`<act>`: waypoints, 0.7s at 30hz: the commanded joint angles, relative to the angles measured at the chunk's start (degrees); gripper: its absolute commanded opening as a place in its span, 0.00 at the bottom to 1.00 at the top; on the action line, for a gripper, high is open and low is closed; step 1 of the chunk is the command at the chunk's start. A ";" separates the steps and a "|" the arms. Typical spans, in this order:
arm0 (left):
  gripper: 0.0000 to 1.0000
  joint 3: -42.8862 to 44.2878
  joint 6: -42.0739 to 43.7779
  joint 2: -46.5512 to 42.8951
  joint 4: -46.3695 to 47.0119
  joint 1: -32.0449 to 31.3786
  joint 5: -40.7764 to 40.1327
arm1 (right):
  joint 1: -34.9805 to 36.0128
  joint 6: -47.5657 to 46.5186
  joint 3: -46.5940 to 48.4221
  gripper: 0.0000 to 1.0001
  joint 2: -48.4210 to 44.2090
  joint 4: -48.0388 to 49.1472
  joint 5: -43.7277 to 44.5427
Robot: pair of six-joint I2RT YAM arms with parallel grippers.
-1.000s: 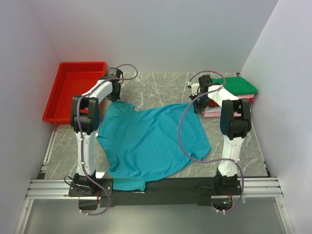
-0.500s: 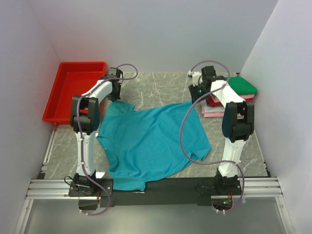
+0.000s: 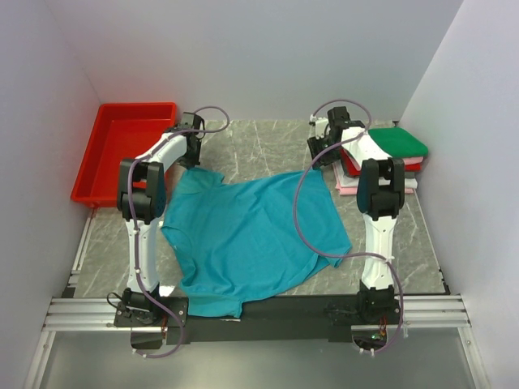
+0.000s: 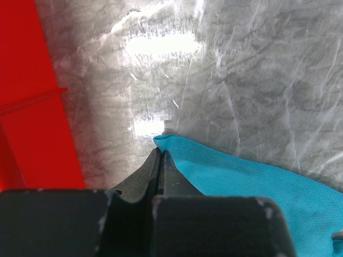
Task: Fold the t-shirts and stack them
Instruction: Flatten the tshirt out
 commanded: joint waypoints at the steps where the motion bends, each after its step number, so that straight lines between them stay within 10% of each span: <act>1: 0.00 0.12 -0.67 -3.28 0.76 -0.11 0.93 | -0.07 0.19 2.64 0.55 -0.11 -2.32 1.51; 21: 0.00 0.65 -0.50 -2.58 0.23 -0.02 1.37 | -0.07 -0.52 12.05 0.39 8.33 -8.48 1.43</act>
